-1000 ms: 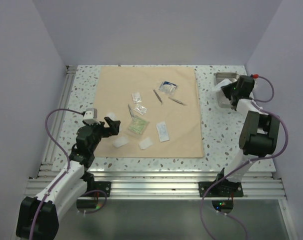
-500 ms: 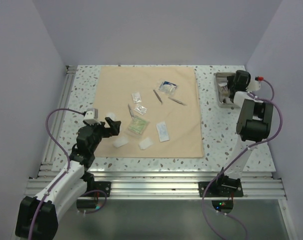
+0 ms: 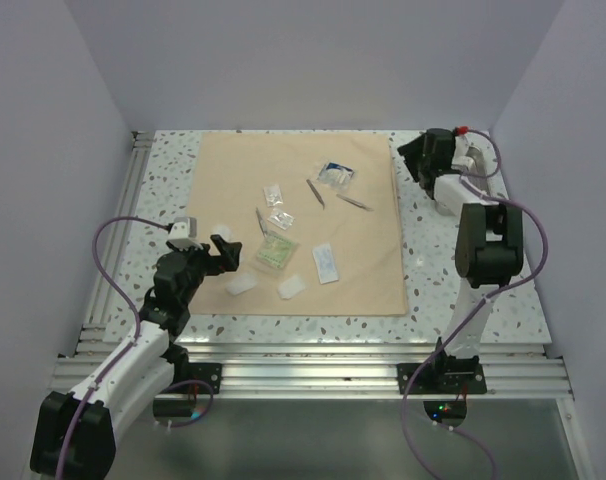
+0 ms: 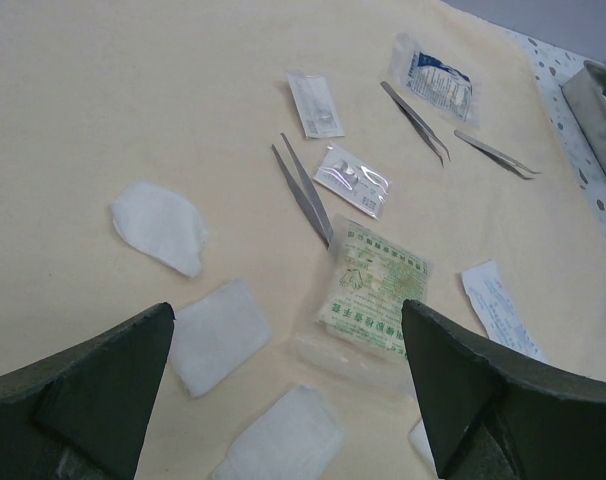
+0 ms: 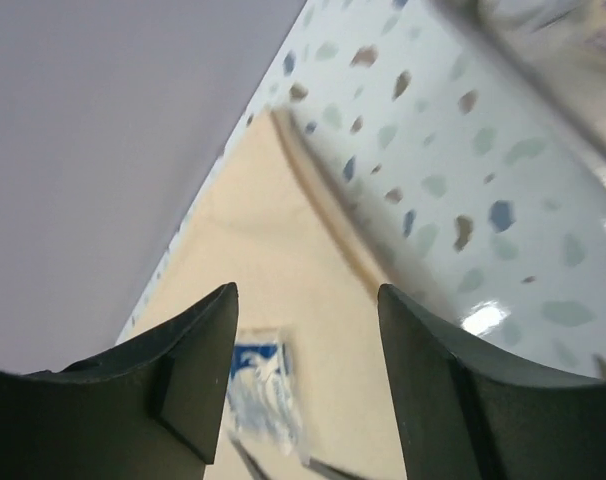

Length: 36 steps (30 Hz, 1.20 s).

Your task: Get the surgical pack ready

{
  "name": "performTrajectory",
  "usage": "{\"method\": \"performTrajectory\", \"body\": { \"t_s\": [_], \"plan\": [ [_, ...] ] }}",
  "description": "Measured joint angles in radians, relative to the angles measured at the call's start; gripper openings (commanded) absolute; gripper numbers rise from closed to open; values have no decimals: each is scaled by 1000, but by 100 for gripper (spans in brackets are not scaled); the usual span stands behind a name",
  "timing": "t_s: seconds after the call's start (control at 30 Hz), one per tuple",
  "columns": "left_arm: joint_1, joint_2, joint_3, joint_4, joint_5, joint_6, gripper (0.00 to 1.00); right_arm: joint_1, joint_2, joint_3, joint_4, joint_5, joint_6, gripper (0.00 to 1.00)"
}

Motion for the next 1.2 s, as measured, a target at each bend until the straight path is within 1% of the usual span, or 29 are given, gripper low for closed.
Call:
{"method": "performTrajectory", "body": {
  "t_s": [0.2,0.3,0.43,0.63,0.73,0.87,0.9,0.97,1.03,1.1,1.13,1.2],
  "plan": [
    [-1,-5,1,-8,0,0,100,92,131,113,-23,-195,-32,54],
    [-2,-13,2,-8,-1,0,100,115,205,155,-37,-264,-45,55],
    [-2,-11,2,-8,-3,0,100,138,264,163,-47,-294,-53,56],
    [-8,-6,5,-11,-8,0,100,166,306,183,4,-324,-41,56],
    [-8,-8,7,-11,-12,1,100,176,321,188,39,-336,-35,54],
    [-10,-7,8,-11,-16,1,100,187,332,191,60,-338,-27,50],
    [-11,-7,8,-11,-16,0,100,188,336,192,66,-339,-23,45],
    [-13,-7,8,-11,-18,1,100,192,347,199,74,-342,-19,41],
    [-13,-7,8,-11,-18,1,100,194,359,203,90,-349,-8,33],
    [-13,-7,8,-11,-18,1,100,195,376,216,97,-367,4,22],
    [-13,-7,9,-11,-18,1,100,195,386,222,101,-374,10,12],
    [-13,-6,10,-12,-19,1,100,194,397,227,105,-390,22,5]
  ]
}}
